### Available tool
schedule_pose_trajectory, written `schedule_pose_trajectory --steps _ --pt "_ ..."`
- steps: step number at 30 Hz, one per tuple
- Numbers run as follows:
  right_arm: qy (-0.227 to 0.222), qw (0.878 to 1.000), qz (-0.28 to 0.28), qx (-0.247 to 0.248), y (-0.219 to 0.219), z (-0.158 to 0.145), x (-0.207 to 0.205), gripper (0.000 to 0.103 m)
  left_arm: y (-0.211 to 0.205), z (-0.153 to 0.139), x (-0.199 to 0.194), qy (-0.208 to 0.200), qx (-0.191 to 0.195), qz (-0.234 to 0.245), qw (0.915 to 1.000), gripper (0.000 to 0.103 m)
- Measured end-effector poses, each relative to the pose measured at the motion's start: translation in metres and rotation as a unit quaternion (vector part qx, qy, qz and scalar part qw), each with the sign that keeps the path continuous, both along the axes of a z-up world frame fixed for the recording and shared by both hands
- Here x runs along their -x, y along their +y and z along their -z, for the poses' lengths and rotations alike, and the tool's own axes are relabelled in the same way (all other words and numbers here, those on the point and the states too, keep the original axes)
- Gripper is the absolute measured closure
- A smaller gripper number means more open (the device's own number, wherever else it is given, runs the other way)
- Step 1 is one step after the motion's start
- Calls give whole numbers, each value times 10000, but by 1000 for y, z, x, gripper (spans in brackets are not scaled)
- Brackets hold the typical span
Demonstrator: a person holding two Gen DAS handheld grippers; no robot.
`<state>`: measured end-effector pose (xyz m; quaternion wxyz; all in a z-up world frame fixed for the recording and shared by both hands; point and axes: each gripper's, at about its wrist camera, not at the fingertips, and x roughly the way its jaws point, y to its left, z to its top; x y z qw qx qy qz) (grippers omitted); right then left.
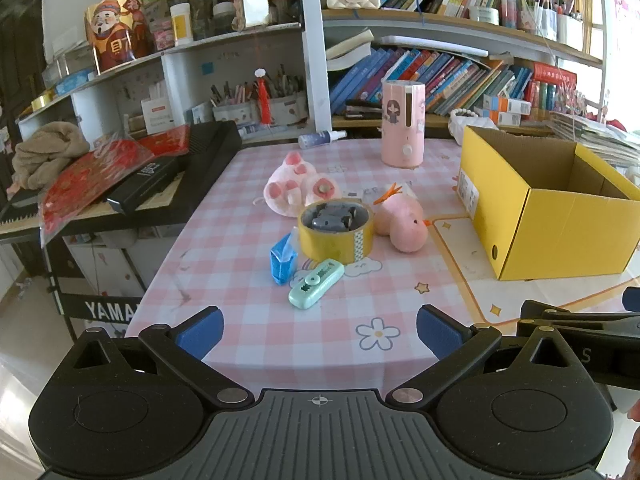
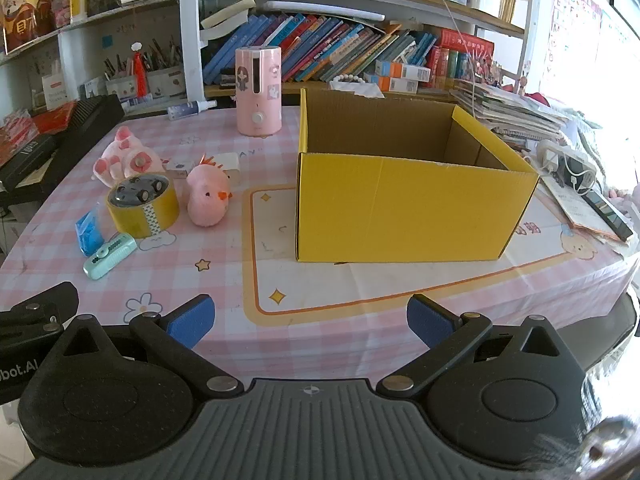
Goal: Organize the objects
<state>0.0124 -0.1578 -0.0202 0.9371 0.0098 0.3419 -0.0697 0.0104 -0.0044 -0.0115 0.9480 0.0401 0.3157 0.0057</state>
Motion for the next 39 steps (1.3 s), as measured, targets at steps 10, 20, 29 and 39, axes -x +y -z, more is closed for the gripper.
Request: schedule_pose_trajectory --steps 10,20,29,39 --pt "4 10000 -3 -3 0 -1 1 0 0 -1 0 3 -3 0 10000 0" --pt "2 10000 3 -1 0 -1 2 0 1 -2 0 -5 -14 0 10000 0" --pt "-6 10000 3 -14 0 -2 3 0 1 -4 2 -23 -19 9 10000 0" --pt "-20 10000 4 -23 0 -3 3 0 0 -7 4 -39 -13 28 10000 0"
